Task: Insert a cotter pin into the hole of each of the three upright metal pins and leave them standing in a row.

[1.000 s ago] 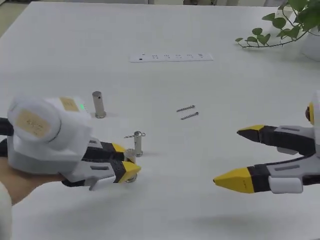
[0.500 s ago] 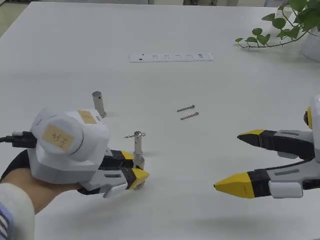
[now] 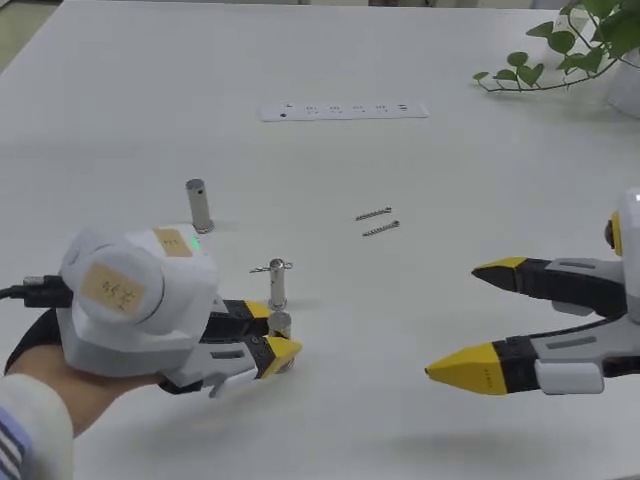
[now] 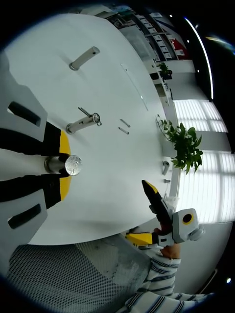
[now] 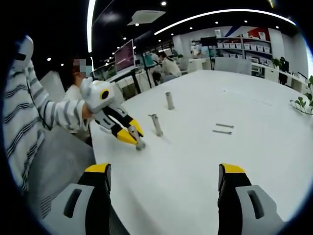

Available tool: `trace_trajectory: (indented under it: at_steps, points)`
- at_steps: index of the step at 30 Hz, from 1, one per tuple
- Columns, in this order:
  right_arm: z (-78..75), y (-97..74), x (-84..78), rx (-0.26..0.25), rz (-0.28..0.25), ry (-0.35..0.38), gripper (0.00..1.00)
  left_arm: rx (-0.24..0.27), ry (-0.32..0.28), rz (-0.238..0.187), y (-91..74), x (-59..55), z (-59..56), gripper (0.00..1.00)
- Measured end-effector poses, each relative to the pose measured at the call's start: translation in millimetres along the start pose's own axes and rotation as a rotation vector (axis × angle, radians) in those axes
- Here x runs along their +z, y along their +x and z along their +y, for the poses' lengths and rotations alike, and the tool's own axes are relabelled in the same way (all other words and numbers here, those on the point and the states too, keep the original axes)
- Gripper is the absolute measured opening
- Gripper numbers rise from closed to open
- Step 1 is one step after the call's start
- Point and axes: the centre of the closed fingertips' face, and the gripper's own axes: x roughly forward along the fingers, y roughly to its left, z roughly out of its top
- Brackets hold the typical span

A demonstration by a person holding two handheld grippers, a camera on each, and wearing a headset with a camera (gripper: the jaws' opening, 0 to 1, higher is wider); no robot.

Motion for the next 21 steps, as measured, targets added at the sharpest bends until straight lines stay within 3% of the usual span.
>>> trace_trajectory:
  at_steps: [12,19,21]
  points:
    - [1.0,-3.1,3.2,-0.005,-0.009,-0.005,0.92,-0.012,0.031,-0.022,-3.3,1.0,-6.3,0.12]
    - [0.5,-4.4,2.9,-0.007,-0.003,-0.01,0.92,-0.036,0.045,-0.073,-8.0,9.0,-6.5,0.13]
    - [-0.1,-4.9,3.5,-0.007,-0.003,-0.011,0.92,-0.044,0.054,-0.087,-9.9,11.9,-5.8,0.18]
